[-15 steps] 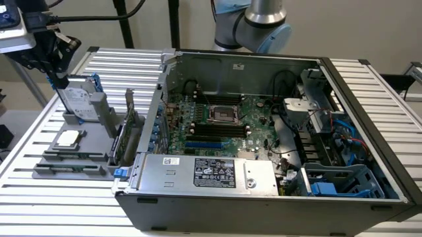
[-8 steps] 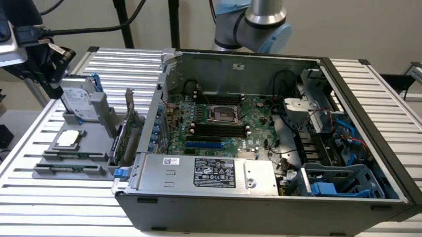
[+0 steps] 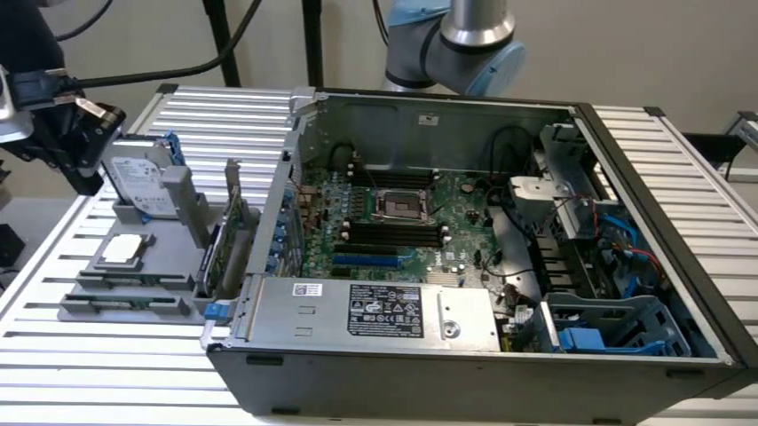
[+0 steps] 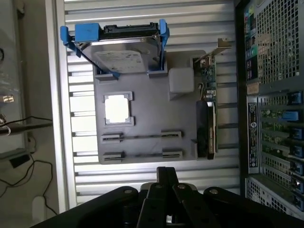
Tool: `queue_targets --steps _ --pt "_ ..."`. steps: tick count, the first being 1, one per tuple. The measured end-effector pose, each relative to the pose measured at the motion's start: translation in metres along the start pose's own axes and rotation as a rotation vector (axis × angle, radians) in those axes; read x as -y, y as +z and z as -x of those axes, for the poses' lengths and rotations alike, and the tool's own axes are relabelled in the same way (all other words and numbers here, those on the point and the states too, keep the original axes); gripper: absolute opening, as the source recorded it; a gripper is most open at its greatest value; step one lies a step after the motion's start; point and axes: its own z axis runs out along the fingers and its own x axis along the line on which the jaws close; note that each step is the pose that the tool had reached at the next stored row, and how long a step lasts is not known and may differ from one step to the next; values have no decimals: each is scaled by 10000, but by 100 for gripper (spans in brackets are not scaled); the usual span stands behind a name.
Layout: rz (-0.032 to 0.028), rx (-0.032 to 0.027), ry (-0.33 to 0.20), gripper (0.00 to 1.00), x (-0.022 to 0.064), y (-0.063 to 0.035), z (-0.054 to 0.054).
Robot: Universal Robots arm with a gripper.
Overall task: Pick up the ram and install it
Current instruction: 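Reach for the ram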
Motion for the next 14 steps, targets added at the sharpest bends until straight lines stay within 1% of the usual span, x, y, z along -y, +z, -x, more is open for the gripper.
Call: queue_targets --steps 6,14 --pt "0 -14 -99 11 23 75 -83" --pt "-8 -36 -564 11 30 171 -125"
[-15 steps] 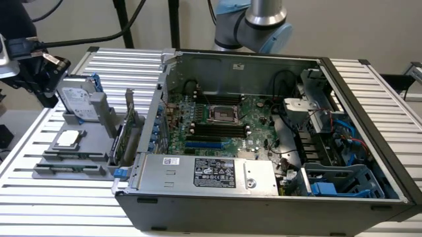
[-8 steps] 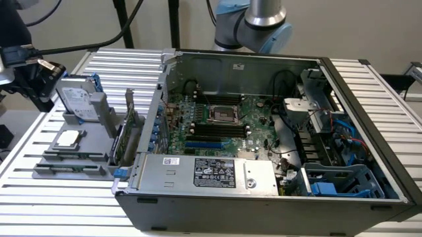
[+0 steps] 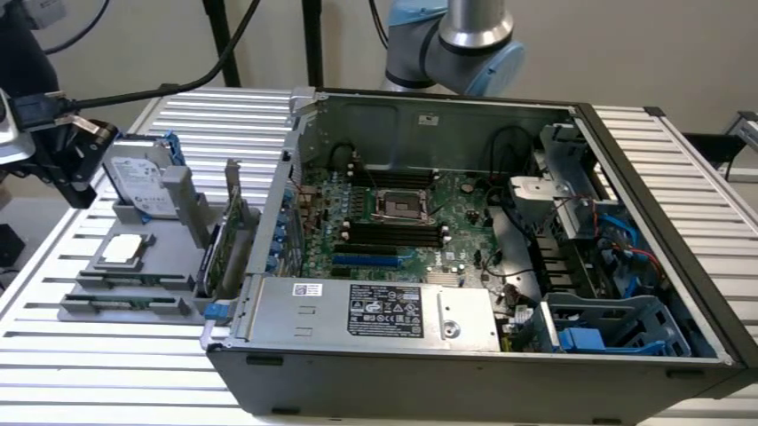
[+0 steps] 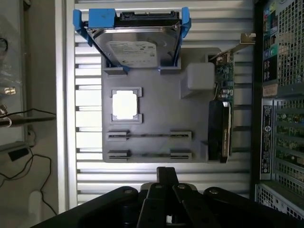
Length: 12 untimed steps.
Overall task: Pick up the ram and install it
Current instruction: 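Reach for the ram, then pick up the ram and move it above insertion slot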
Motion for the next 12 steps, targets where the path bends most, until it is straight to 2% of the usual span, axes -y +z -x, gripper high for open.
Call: queue_targets --steps 3,12 --pt "-7 -4 -82 11 2 29 -28" --pt "-7 -3 -82 11 2 31 -32"
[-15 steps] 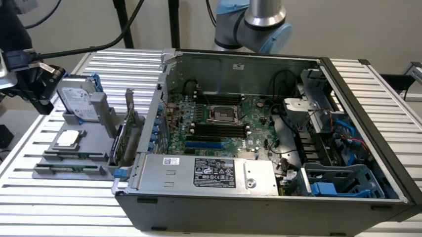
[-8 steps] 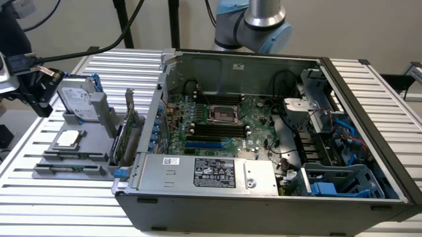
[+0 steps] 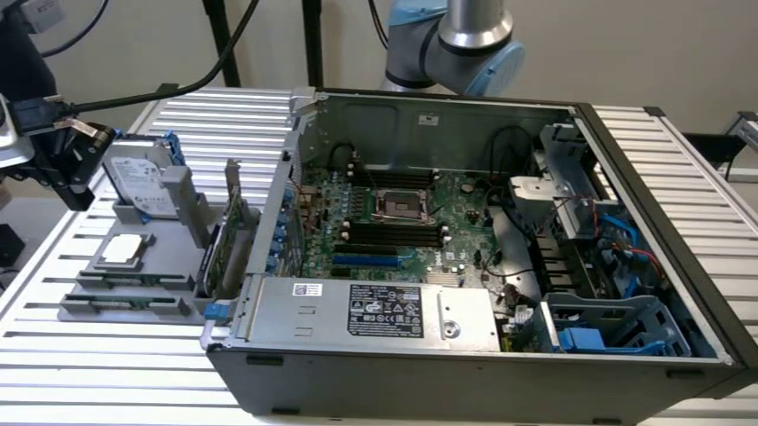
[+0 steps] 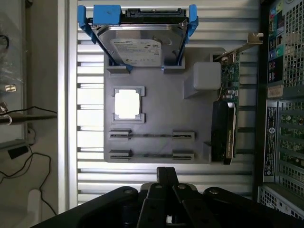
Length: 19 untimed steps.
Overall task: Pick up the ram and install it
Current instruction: 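Pick up the ram and move it above insertion slot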
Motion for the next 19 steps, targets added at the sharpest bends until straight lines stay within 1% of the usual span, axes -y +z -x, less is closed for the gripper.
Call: queue_targets --steps 5,7,19 --pt "0 0 -3 11 0 0 0" --pt "-3 -7 -128 11 0 0 0" --pt "-35 -101 -2289 11 0 0 0"
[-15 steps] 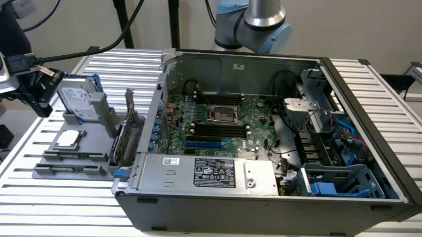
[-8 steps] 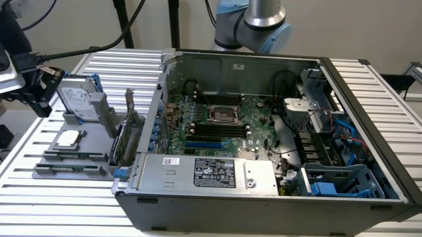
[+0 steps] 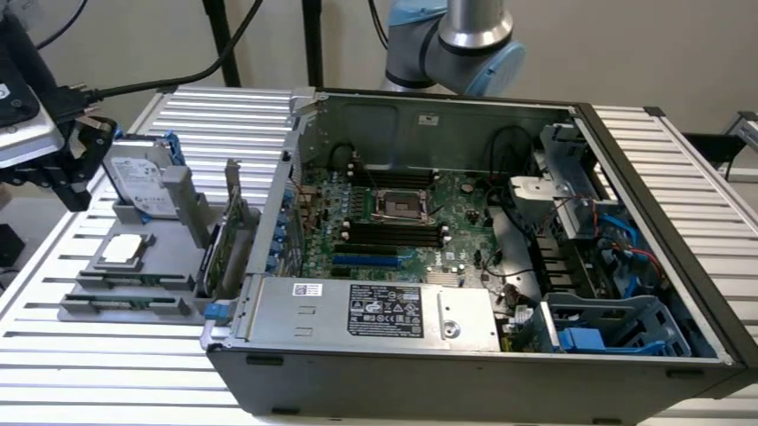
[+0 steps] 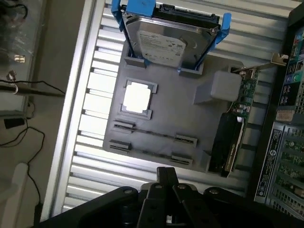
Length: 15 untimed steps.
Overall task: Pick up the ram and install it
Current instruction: 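Pick up the ram and move it above insertion slot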
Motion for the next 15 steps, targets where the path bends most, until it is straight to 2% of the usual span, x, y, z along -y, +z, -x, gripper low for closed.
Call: queue_targets --steps 15 --pt "-40 -120 -2722 11 1 2 1"
